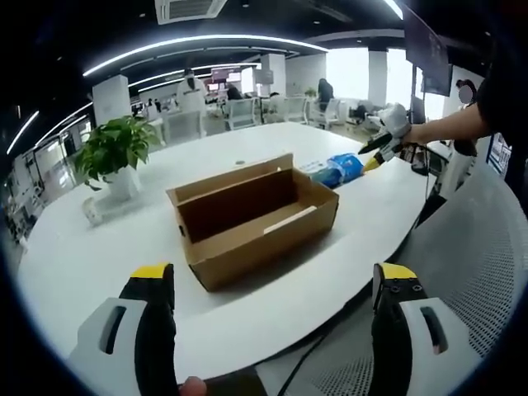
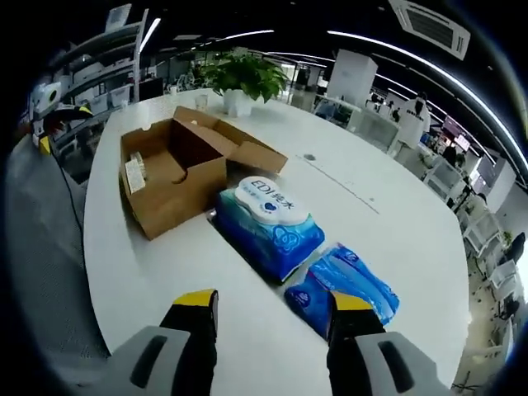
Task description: Operate the shoe box by opening the lid, removing the specified soft item, and placing it in the target area until the item is outside and the box remains undamaged.
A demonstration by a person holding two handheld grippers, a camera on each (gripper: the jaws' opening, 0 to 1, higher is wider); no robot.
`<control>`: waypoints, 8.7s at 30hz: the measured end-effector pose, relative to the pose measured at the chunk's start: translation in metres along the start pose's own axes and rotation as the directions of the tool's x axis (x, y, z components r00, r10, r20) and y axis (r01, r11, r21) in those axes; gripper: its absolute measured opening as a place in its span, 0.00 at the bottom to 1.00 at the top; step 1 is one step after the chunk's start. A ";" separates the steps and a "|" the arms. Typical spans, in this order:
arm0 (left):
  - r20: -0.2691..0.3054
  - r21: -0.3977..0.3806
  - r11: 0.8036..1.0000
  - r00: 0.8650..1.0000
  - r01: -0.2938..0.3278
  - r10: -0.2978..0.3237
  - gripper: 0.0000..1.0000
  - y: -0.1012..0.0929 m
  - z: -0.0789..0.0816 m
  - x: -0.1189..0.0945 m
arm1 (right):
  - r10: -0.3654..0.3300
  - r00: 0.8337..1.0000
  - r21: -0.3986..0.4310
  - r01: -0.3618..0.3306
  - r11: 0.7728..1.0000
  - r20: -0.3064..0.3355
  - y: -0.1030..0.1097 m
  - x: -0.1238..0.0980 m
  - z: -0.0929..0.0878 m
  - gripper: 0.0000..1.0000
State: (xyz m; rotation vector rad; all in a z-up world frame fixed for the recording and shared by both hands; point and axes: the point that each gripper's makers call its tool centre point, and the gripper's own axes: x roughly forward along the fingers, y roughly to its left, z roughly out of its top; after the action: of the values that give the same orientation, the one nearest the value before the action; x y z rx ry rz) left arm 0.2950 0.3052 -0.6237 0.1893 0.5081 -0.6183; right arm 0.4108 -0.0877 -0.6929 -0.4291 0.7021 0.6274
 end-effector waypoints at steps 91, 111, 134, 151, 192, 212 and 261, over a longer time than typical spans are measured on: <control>0.035 -0.106 0.994 0.999 -0.033 0.037 0.98 0.012 0.000 -0.004 | 0.575 0.742 -0.420 -0.670 0.612 -0.346 0.178 0.116 0.104 0.40; 0.035 -0.117 0.993 0.999 -0.032 0.036 0.98 0.012 0.000 -0.003 | 0.517 0.780 -0.463 -0.625 0.628 -0.352 0.162 0.120 0.103 0.37; 0.037 -0.125 0.991 0.998 -0.038 0.043 0.97 0.014 0.000 -0.004 | 0.569 0.770 -0.494 -0.629 0.600 -0.289 0.202 0.131 0.112 0.28; 0.042 -0.132 0.990 0.998 -0.043 0.049 0.96 0.015 0.000 -0.004 | 0.544 0.801 -0.559 -0.578 0.595 -0.250 0.208 0.140 0.108 0.16; 0.043 -0.110 0.994 0.999 -0.024 0.029 0.96 0.011 0.001 -0.004 | 0.530 0.840 -0.623 -0.478 0.619 -0.117 0.177 0.092 0.156 0.14; 0.042 -0.106 0.994 0.999 -0.013 0.018 0.96 0.009 0.001 -0.004 | 0.506 0.860 -0.626 -0.428 0.652 -0.062 0.146 0.060 0.173 0.14; 0.024 -0.060 0.998 1.000 0.011 -0.010 0.98 0.002 0.002 -0.001 | 0.335 0.940 -0.607 -0.301 0.735 -0.061 0.016 0.039 0.132 0.14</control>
State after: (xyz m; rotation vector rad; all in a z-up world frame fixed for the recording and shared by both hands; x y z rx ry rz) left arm 0.2959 0.3069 -0.6217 0.1222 0.5047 -0.6142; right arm 0.4844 0.0124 -0.6318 -0.9015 0.5088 1.2044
